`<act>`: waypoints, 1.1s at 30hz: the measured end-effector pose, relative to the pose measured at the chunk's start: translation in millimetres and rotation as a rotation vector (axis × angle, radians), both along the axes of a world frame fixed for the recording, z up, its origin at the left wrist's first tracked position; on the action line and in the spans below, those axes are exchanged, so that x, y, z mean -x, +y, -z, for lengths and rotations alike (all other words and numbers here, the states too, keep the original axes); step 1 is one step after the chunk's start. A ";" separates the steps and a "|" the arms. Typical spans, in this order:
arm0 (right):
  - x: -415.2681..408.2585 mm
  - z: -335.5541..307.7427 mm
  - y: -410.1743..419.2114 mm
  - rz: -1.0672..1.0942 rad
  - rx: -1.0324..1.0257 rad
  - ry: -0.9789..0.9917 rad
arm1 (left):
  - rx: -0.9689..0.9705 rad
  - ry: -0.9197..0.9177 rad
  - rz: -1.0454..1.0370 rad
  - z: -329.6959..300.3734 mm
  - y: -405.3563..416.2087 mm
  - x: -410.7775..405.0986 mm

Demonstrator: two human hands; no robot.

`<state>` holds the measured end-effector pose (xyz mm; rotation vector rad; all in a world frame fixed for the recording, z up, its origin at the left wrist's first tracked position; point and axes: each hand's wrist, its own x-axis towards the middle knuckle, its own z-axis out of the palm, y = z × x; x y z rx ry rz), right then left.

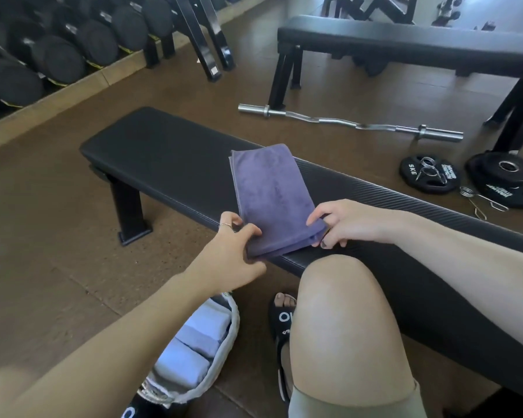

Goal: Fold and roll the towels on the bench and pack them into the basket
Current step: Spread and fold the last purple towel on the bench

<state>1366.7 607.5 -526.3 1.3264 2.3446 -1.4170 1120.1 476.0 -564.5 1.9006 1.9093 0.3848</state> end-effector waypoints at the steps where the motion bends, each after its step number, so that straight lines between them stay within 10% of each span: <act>1: -0.9 1.2 -2.1 -0.038 -0.086 -0.011 | -0.041 0.173 0.068 -0.9 -1.8 -1.2; 7: -5.2 13.7 -14.6 -0.153 -0.460 0.019 | -0.428 0.692 0.338 3.0 2.8 -10.6; 18: -11.3 25.8 -5.6 -0.304 -0.925 -0.014 | -0.353 0.237 0.245 -3.5 4.2 -1.3; 23: -5.6 31.1 -3.7 -0.213 -0.849 0.102 | -0.222 -0.079 0.067 -8.1 15.7 11.5; 33: 6.2 36.5 2.9 -0.025 -0.620 0.135 | -0.141 -0.047 0.125 -10.0 22.1 19.6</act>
